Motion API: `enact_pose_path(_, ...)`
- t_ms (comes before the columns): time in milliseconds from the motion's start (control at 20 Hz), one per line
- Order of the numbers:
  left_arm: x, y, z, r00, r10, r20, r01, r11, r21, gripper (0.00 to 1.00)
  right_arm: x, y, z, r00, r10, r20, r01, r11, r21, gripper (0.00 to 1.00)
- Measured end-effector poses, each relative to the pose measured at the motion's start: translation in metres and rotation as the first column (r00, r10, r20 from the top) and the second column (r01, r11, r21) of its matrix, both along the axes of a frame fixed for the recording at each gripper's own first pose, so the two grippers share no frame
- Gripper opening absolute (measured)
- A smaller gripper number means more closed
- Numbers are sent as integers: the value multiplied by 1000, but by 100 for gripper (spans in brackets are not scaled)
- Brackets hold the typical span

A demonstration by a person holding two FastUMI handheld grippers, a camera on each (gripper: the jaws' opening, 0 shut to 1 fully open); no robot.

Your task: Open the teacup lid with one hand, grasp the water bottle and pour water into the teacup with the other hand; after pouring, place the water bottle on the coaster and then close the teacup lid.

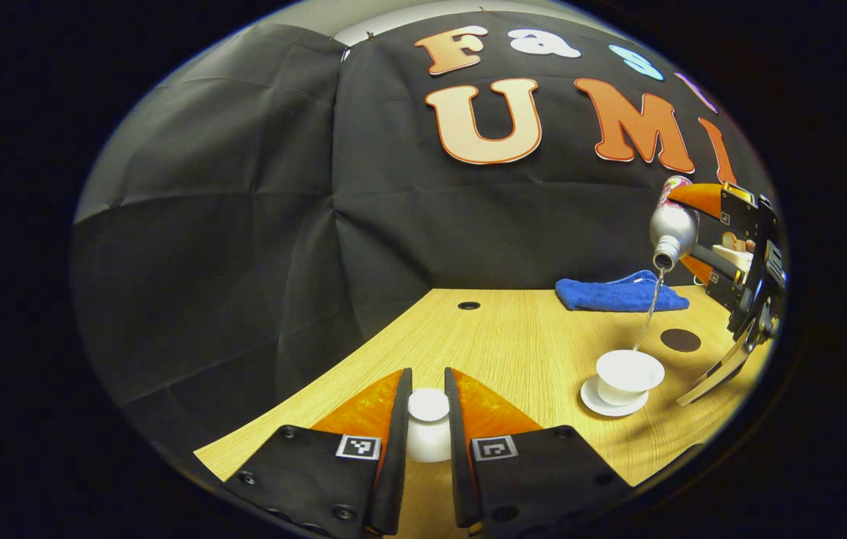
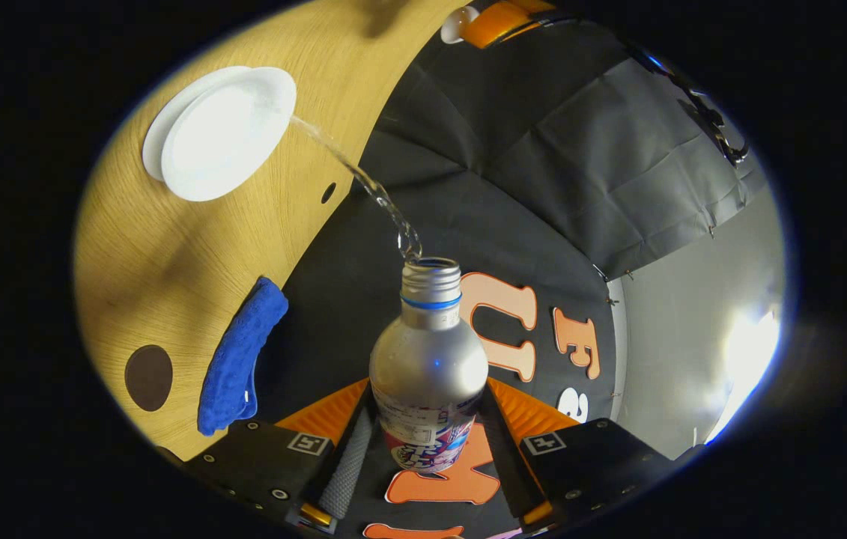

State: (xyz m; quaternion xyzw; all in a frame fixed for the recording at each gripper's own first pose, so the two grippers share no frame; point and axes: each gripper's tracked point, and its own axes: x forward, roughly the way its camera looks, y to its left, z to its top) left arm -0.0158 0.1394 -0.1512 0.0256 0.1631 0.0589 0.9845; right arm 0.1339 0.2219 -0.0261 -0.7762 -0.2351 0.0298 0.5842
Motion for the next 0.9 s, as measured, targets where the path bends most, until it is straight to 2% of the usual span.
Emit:
enact_pose_path(600,2,-6,6,1000,-17,16,17,1000,-12,30,-4,15,-30,998,55,-14,-56,995,-79,79)
enact_pose_path(750,2,-10,8,1000,-22,21,22,1000,-13,28,-6,15,-37,998,57,-28,-59,995,-82,79)
enact_pose_path(900,2,-13,7,999,-28,26,28,999,-17,30,-6,15,-43,997,61,-43,-64,995,-74,79)
